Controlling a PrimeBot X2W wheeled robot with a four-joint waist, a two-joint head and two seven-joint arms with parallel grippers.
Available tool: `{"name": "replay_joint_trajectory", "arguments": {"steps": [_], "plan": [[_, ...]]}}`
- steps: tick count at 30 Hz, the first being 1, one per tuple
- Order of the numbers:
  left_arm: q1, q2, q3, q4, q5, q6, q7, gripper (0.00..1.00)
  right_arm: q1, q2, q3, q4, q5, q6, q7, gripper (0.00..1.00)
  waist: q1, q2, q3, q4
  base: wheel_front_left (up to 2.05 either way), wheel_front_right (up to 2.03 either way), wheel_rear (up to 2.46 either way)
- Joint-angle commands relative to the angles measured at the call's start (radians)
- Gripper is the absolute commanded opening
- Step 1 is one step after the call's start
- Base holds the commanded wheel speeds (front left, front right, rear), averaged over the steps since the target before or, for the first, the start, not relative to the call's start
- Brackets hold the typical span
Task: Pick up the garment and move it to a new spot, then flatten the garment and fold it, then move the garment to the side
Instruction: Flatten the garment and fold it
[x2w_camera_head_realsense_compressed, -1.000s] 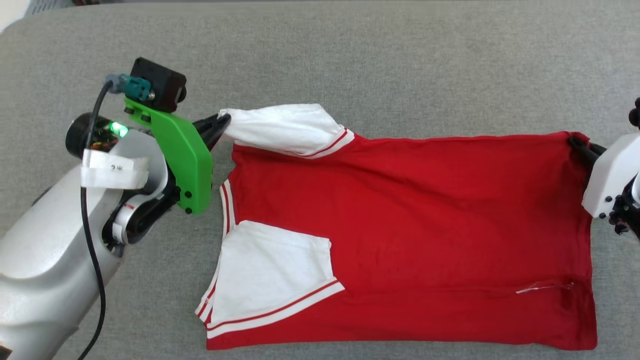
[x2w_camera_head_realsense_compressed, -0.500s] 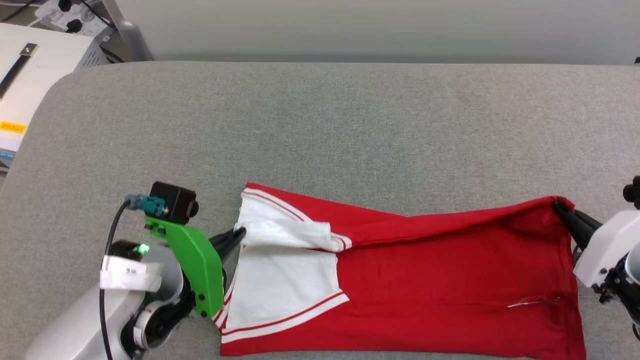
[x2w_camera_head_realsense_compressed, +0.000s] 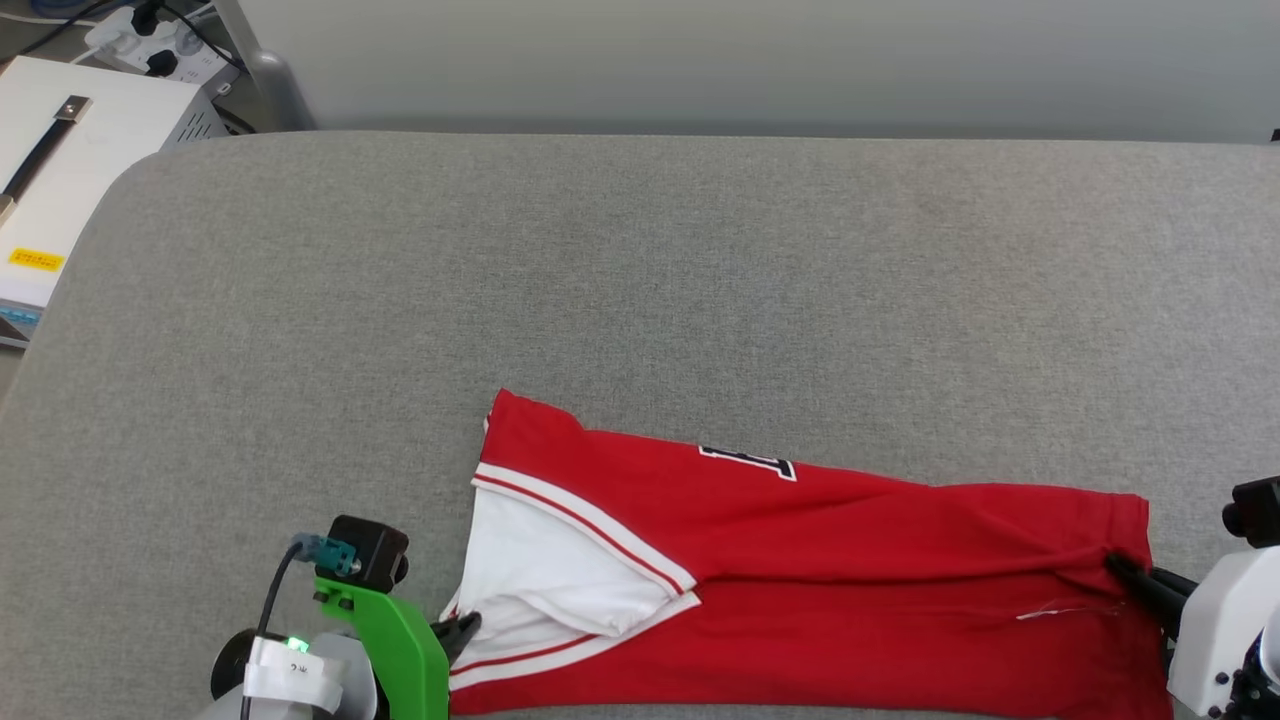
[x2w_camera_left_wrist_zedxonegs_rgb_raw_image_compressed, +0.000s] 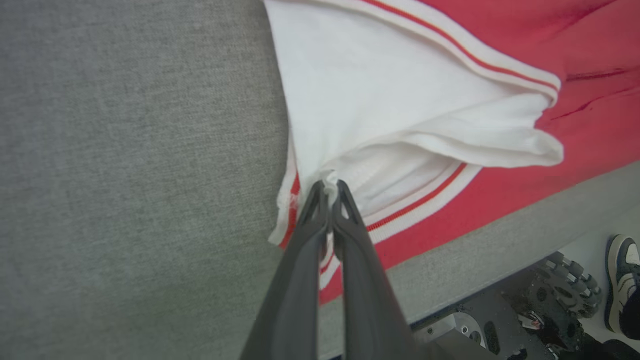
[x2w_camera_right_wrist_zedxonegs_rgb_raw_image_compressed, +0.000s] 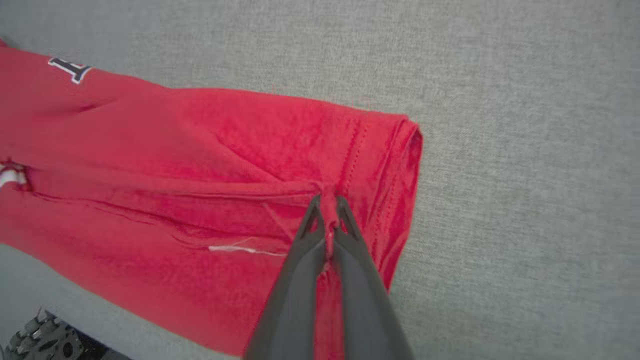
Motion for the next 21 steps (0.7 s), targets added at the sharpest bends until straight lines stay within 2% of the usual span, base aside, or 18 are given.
{"name": "replay_joint_trajectory", "arguments": {"steps": [1,10,11,12,13,14,15,21], "plan": [[0.009,-0.008,-0.006,0.016,0.02,-0.005,-0.007,0.0,0.01,-0.018,0.012,-0.002,-0.007,-0.001,0.002,0.0,0.0001,0.0,0.002,-0.001,0.0,0.0,0.0],[0.0,-0.066,-0.034,0.087,0.03,-0.022,-0.024,0.0,-0.002,-0.063,0.095,0.029,-0.054,-0.001,-0.011,0.0,0.0001,0.0,0.016,-0.002,0.0,0.0,0.0],[-0.002,-0.07,-0.036,0.095,0.03,-0.023,-0.022,0.38,-0.004,-0.064,0.099,0.038,-0.054,-0.001,-0.008,0.0,0.0001,0.0,0.017,-0.001,0.0,0.0,0.0],[-0.004,-0.073,-0.038,0.101,0.032,-0.023,-0.022,0.82,-0.005,-0.066,0.102,0.047,-0.055,-0.001,-0.006,0.0,0.0001,0.0,0.016,-0.001,0.0,0.0,0.0],[-0.005,-0.076,-0.04,0.11,0.036,-0.019,-0.023,1.0,-0.006,-0.067,0.105,0.055,-0.057,-0.001,-0.007,0.19,0.0001,0.0,0.014,0.0,0.0,0.0,0.0],[-0.006,-0.079,-0.043,0.117,0.04,-0.017,-0.024,1.0,-0.007,-0.065,0.106,0.058,-0.054,-0.001,-0.011,0.83,0.0001,0.0,0.012,0.0,0.0,0.0,0.0],[-0.005,-0.083,-0.046,0.124,0.042,-0.016,-0.026,1.0,-0.008,-0.059,0.105,0.064,-0.045,-0.001,-0.015,1.0,0.0001,0.0,0.008,0.0,0.0,0.0,0.0],[0.021,-0.118,-0.021,0.138,0.019,-0.007,-0.09,1.0,0.003,-0.051,0.098,0.062,-0.004,-0.001,-0.025,1.0,0.0001,0.0,-0.027,0.0,0.0,0.0,0.0]]}}
